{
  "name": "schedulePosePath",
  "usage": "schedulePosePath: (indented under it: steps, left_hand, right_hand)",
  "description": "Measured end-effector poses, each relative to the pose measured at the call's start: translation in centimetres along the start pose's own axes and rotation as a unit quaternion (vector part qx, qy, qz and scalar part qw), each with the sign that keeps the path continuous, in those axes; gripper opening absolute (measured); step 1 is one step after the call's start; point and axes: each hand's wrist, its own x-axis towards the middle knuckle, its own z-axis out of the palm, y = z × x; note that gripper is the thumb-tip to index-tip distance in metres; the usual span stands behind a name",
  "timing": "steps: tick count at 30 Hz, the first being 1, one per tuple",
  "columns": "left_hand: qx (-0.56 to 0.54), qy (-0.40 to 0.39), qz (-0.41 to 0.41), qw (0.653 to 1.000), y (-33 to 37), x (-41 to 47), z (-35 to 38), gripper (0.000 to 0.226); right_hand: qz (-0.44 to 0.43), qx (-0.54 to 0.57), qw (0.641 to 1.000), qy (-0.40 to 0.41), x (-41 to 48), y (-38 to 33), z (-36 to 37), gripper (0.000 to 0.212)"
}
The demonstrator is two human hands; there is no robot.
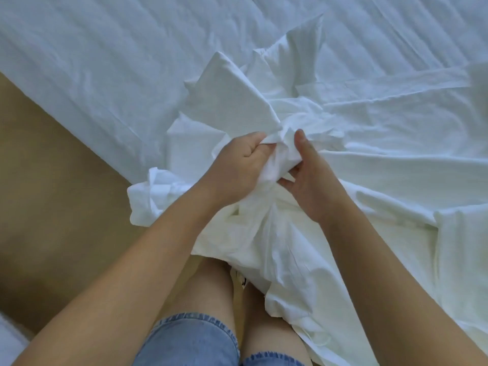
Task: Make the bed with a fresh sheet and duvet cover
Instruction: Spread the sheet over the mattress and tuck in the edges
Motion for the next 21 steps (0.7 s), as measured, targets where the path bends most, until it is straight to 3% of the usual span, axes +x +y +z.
schedulePosePath:
  steps: [2, 4, 6, 7, 11, 15, 18, 21]
  left_hand:
    - [-0.020, -0.037, 0.045, 0.998, 2.5, -0.6, 1.5, 0.032]
    - [-0.011, -0.045, 0.069, 0.997, 3.2, -1.1, 2.1, 0.026]
    - [-0.005, -0.017, 0.036, 0.999, 2.6, -1.2, 2.2, 0.018]
    - [-0.010, 0.003, -0.002, 1.000, 2.1, -1.1, 2.3, 0.017]
    - [-0.083, 0.032, -0.140, 0.986, 0.8, -1.8, 4.0, 0.024]
    - [-0.250, -0.004, -0.130, 0.959, 3.9, -3.1, 6.6, 0.022]
    - [-0.368, -0.065, -0.125, 0.919, 7.7, -4.8, 9.1, 0.021]
    - [-0.419, -0.112, -0.134, 0.891, 10.1, -6.3, 11.3, 0.022]
  right_hand:
    - [-0.031, -0.005, 0.999, 0.026, -0.8, -0.1, 0.8, 0.025]
    - [-0.046, 0.123, 0.985, 0.114, -1.6, -1.6, 0.5, 0.031]
    - [-0.083, 0.232, 0.958, 0.145, -2.7, -3.3, -0.5, 0.034]
    - [-0.097, 0.232, 0.957, 0.147, -3.4, -3.6, -0.9, 0.033]
    - [-0.085, -0.003, 0.988, 0.130, -6.1, -0.4, -1.1, 0.002]
    - [-0.055, -0.105, 0.990, 0.073, -8.9, 6.4, -1.2, 0.045]
    - [-0.048, -0.167, 0.980, 0.093, -10.8, 10.3, -1.7, 0.047]
    - [-0.023, -0.246, 0.958, 0.143, -12.2, 12.3, -3.1, 0.051]
